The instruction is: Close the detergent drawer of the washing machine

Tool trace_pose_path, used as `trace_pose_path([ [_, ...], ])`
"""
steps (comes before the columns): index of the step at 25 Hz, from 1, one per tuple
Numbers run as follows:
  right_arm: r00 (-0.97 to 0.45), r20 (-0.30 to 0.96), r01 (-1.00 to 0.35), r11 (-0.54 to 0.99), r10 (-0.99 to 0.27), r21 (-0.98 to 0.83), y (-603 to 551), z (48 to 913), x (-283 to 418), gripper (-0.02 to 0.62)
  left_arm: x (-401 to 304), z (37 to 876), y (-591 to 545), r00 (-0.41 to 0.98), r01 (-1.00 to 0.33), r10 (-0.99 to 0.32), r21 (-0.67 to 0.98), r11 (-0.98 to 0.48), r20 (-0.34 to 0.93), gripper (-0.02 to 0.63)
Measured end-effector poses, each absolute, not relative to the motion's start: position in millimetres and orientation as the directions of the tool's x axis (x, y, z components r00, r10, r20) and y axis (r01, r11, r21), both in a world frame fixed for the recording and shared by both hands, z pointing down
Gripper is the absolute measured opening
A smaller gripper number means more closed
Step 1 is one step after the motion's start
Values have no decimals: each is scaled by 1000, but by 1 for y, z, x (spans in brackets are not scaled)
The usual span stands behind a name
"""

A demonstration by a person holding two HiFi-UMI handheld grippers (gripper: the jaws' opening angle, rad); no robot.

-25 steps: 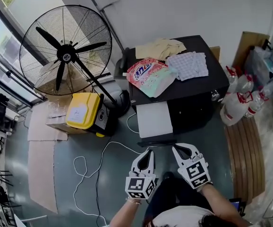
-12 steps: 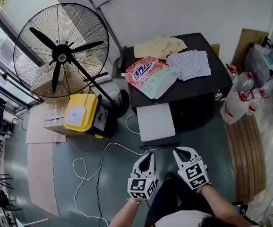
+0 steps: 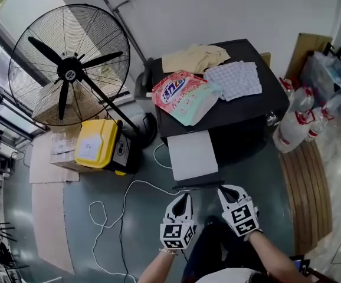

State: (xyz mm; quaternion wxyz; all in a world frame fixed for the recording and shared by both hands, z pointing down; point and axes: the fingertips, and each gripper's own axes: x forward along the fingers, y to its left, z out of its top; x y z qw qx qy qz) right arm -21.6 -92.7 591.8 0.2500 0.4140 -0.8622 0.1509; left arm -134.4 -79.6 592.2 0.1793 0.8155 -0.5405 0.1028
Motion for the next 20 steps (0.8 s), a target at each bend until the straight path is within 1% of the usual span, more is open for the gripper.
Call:
trace_pose_path([
  [11,-492,570,-826,560,-658,-67,-100,606,-19,25,-147,613,-93,381,-924,-836,186,-333,394,15],
  [20,-460,574,-848,527,-677,-57,-104,615,-12,25,-151,616,-98,393,-919,-831,188,-346,393,15],
])
